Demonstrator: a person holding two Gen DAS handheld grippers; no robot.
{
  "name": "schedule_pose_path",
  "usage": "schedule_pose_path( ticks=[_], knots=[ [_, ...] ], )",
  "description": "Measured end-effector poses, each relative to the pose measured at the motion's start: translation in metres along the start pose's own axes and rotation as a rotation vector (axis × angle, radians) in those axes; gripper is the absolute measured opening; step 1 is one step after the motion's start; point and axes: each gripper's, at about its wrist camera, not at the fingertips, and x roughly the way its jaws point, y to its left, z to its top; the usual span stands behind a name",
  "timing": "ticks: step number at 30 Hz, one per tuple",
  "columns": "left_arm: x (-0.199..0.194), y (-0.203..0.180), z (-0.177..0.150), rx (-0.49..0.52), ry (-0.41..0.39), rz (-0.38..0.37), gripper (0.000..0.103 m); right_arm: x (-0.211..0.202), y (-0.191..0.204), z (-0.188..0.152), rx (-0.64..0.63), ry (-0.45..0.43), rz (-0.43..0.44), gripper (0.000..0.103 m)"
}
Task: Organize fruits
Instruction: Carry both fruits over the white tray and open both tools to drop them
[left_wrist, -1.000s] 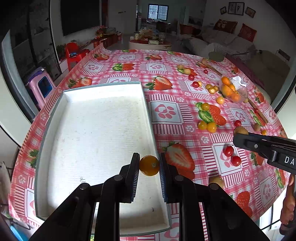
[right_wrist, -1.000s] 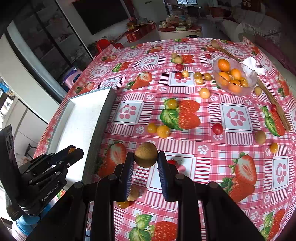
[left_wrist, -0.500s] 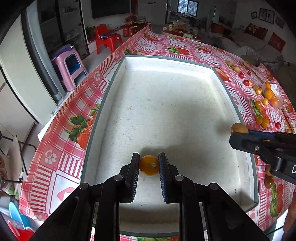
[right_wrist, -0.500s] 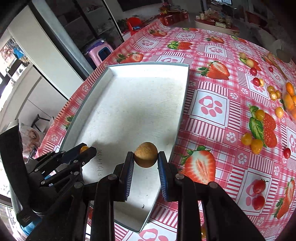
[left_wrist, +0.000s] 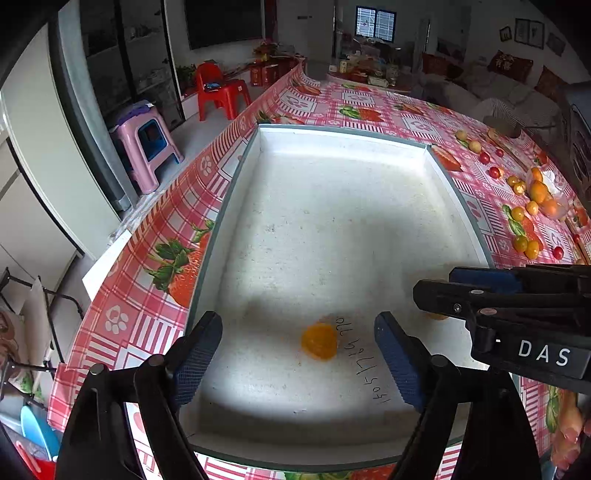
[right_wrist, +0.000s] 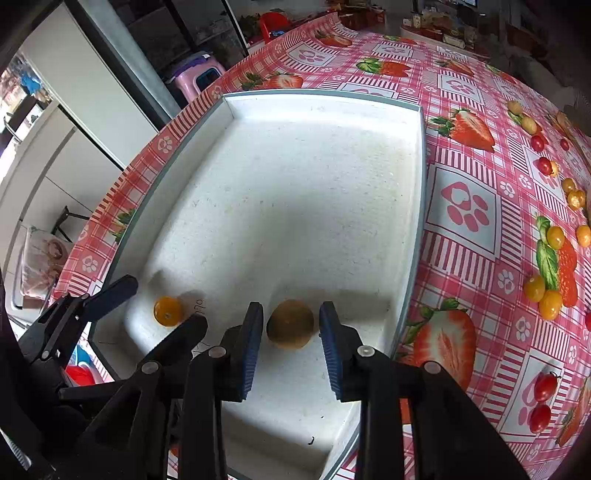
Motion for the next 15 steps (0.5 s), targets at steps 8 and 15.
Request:
schedule_pose_path(
  ticks=[8,15],
  knots=[
    [-0.011,-0.012,0.007,0.006,0.002,-0.046,0.085,-0.053,-0.016,0.0,0.041,-0.125,0.016,0.08],
    [-0.028,-0.059,0.013,0.087,-0.022,-0.094,0.086,-0.082,-0.071,-0.03,0.13,-0.147,-0.038,0.08]
  ],
)
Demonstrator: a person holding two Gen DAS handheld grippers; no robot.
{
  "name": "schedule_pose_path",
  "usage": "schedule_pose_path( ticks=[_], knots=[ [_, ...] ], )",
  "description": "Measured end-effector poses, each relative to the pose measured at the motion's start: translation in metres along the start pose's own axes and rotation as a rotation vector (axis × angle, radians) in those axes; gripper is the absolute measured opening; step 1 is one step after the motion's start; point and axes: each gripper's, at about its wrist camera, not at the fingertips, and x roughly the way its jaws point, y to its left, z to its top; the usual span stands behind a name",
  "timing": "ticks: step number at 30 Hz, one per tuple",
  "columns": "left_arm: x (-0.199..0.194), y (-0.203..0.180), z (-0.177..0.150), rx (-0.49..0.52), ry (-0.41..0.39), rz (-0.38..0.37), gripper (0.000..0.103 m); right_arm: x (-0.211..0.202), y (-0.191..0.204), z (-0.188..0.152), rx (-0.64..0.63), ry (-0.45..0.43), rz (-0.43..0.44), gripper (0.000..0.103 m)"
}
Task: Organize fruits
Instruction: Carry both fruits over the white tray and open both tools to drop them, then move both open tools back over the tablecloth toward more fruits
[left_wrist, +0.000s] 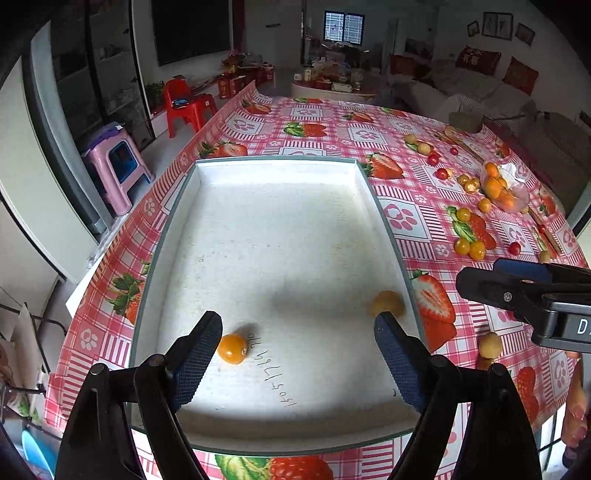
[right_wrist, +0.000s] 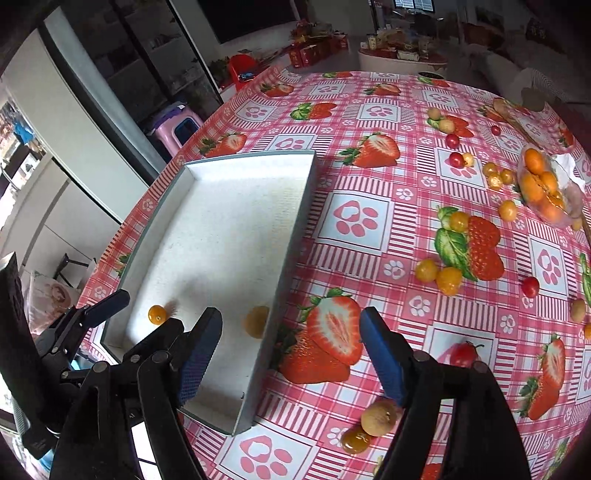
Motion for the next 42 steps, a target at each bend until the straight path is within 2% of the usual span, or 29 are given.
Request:
schedule_pose_path(
  ticks=[7,13,20,27,28,29,38,42],
  knots=[
    [-0.001,-0.072,0.006,0.111,0.003,-0.071,0.085,-0.029,-0.087,-0.026,0.151,-0.02,-0.091,0.08],
    [0.006,-0.136,0.002,0.227,0.018,-0.104,0.085,-0.053,-0.156,-0.054,0.264,-0.031,-0.171,0.08],
    [0.021,-0.18,0.001,0.291,0.046,-0.119,0.085,-0.069,-0.212,-0.076,0.345,-0.047,-0.252,0.08],
    [0.047,-0.199,0.009,0.271,0.1,-0.14,0.085,-0.066,-0.239,-0.084,0.37,-0.048,-0.262,0.08],
    [0.05,-0.202,0.009,0.27,0.108,-0.143,0.084,-0.064,-0.242,-0.084,0.373,-0.048,-0.258,0.08],
    [0.054,-0.204,0.009,0.269,0.114,-0.153,0.077,-0.062,-0.243,-0.083,0.375,-0.05,-0.256,0.08],
    [0.063,-0.212,0.015,0.236,0.129,-0.192,0.072,-0.044,-0.253,-0.053,0.348,-0.098,-0.3,0.077],
    [0.07,-0.213,0.013,0.195,0.147,-0.242,0.072,-0.036,-0.256,-0.038,0.336,-0.11,-0.322,0.077]
  ],
)
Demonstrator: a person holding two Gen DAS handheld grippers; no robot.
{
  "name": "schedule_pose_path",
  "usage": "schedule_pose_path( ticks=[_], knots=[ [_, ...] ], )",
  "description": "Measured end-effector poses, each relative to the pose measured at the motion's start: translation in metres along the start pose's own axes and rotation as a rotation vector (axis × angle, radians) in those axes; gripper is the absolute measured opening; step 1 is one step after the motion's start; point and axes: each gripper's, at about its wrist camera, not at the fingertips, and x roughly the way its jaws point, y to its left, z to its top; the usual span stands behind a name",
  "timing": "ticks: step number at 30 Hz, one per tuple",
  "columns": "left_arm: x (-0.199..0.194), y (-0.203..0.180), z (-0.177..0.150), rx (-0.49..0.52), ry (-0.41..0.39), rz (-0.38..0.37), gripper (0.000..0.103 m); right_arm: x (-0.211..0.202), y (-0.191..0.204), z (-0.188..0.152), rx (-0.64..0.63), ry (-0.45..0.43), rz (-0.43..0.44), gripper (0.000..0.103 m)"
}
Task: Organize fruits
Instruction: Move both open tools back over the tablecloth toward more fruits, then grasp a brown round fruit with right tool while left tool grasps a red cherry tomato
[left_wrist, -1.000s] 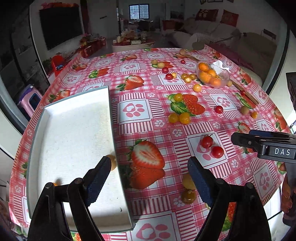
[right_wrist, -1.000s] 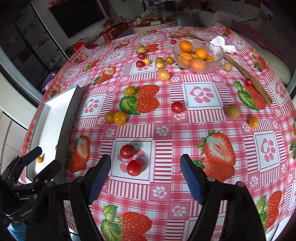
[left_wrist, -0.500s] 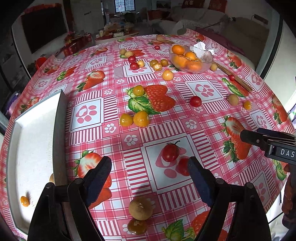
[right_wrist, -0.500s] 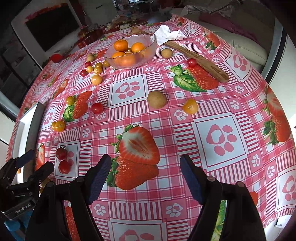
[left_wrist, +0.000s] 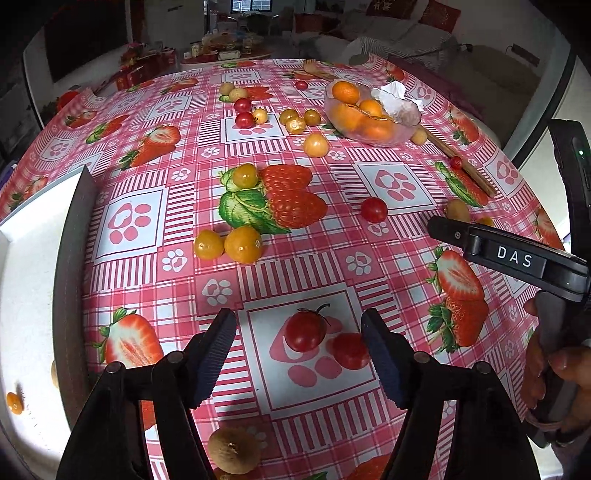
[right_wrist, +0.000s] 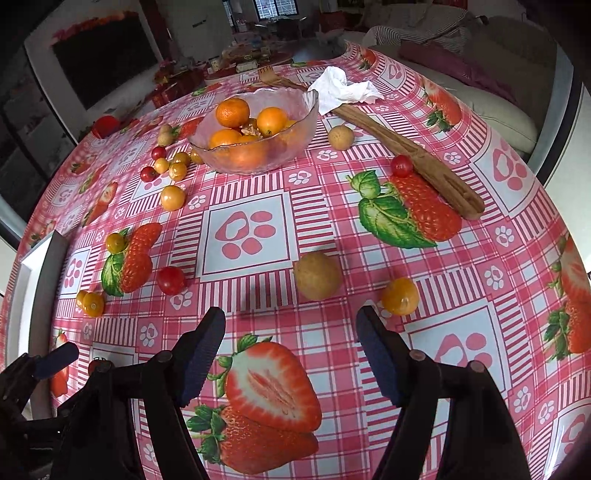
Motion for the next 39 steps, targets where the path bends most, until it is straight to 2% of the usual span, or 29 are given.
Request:
schedule_pose_path(
  ticks=[2,5,7,8,9,10,11,15,21,25,29,34,39],
  knots=[
    [0.004,-0.002,-0.001,-0.017,0.006,-0.023,0.072,0.005,0.001,0.006,-0.002,-0.009,-0.012,0.077],
    [0.005,-0.01,-0.003,0.014,-0.01,-0.01,0.072,0.009,0.003,0.012,0.005,-0.019,-0.025,0.073],
    [0.004,-0.011,-0.005,0.02,-0.016,-0.011,0.072,0.011,0.003,0.015,0.002,-0.03,-0.041,0.06],
    [0.003,-0.01,-0.006,0.017,-0.021,-0.014,0.071,0.011,0.003,0.016,-0.003,-0.037,-0.054,0.044],
    [0.002,-0.009,-0.007,0.012,-0.027,-0.02,0.065,0.011,0.002,0.017,-0.005,-0.041,-0.066,0.031],
    [0.0,-0.007,-0.007,0.004,-0.032,-0.041,0.06,0.011,0.0,0.018,-0.002,-0.045,-0.068,0.029],
    [-0.002,-0.006,-0.007,-0.003,-0.034,-0.061,0.053,0.011,-0.003,0.018,0.007,-0.046,-0.055,0.029],
    [-0.002,-0.006,-0.007,-0.003,-0.038,-0.107,0.039,0.004,-0.013,0.013,0.037,-0.034,0.001,0.029],
    [-0.002,-0.011,-0.01,0.0,-0.039,-0.112,0.039,-0.008,-0.014,-0.005,0.048,-0.011,0.051,0.029],
    [-0.006,-0.013,-0.012,0.005,-0.05,-0.071,0.042,-0.014,-0.016,-0.014,0.055,0.0,0.07,0.029],
    [-0.002,-0.001,-0.005,-0.056,-0.031,-0.09,0.044,-0.016,-0.015,-0.018,0.052,0.006,0.078,0.029],
    [0.0,0.015,0.0,-0.101,-0.015,-0.068,0.044,-0.02,-0.014,-0.021,0.045,0.006,0.091,0.029],
    [0.001,0.005,-0.004,-0.035,-0.025,-0.005,0.043,-0.02,-0.012,-0.022,0.046,0.009,0.1,0.029]
  ],
)
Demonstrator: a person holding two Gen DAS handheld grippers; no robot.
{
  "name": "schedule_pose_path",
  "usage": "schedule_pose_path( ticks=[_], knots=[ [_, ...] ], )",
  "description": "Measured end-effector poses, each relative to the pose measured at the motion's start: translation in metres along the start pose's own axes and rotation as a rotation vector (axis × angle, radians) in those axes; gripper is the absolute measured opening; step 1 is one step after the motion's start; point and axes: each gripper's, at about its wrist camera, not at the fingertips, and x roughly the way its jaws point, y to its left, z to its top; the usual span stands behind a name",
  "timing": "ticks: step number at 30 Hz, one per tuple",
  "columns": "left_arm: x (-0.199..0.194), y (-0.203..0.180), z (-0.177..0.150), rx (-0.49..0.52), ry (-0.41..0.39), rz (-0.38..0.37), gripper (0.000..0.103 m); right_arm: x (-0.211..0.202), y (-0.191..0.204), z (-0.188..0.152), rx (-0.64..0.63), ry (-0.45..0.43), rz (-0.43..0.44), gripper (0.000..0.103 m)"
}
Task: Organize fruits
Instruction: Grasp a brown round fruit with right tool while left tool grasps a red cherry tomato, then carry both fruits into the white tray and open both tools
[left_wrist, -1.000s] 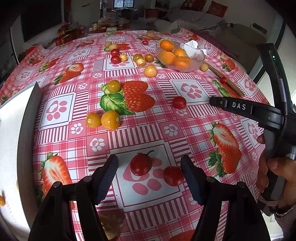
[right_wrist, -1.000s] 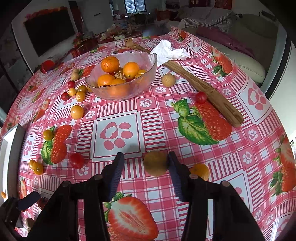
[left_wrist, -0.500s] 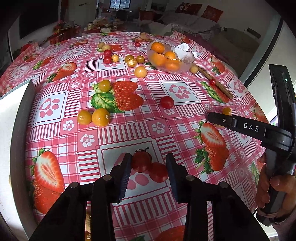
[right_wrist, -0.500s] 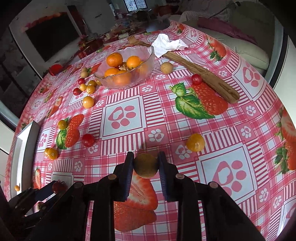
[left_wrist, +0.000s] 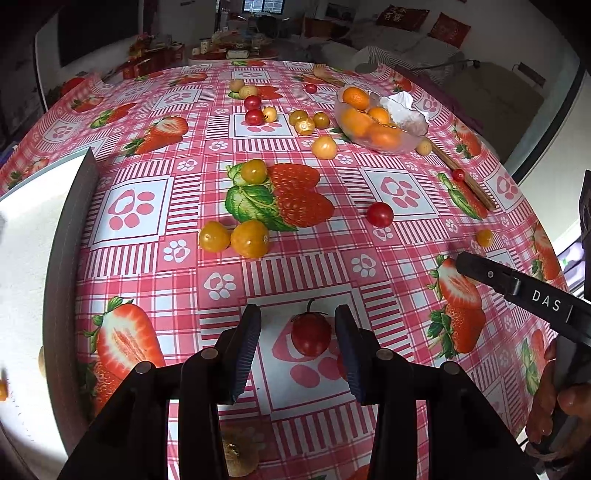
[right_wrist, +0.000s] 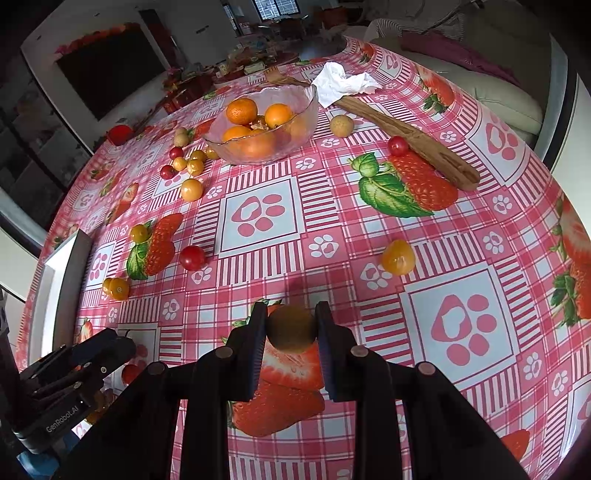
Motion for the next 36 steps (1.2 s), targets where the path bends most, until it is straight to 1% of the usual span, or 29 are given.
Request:
schedule_pose_path(
  ticks=[4,5,6,9,13,20,24,28,36],
  knots=[
    [0.002,-0.012,-0.003,0.074,-0.02,0.061,0.043,-0.002,0.005,-0.004,-0.007,0.002,0.006,0.029],
    [0.002,-0.013,-0.004,0.081,-0.024,0.057,0.035,-0.003,0.006,-0.005,-0.008,0.002,0.008,0.029],
    [0.001,-0.014,-0.004,0.086,-0.024,0.055,0.021,-0.004,0.006,-0.006,-0.008,0.002,0.009,0.029],
    [-0.003,-0.015,-0.008,0.096,-0.033,0.04,0.021,-0.01,0.007,-0.008,-0.004,-0.002,0.015,0.029],
    [-0.011,-0.011,-0.01,0.051,-0.039,-0.019,0.021,-0.018,0.009,-0.009,-0.007,-0.005,0.029,0.029],
    [-0.037,-0.001,-0.013,0.036,-0.074,-0.05,0.021,-0.032,0.028,-0.012,-0.04,-0.009,0.059,0.029],
    [-0.056,0.013,-0.014,0.023,-0.109,-0.047,0.021,-0.036,0.047,-0.013,-0.065,-0.004,0.084,0.029],
    [-0.075,0.036,-0.016,0.003,-0.14,-0.029,0.021,-0.039,0.072,-0.016,-0.105,0.001,0.102,0.029],
    [-0.105,0.104,-0.02,-0.062,-0.189,0.05,0.021,-0.034,0.138,-0.014,-0.198,0.03,0.164,0.029]
  ],
)
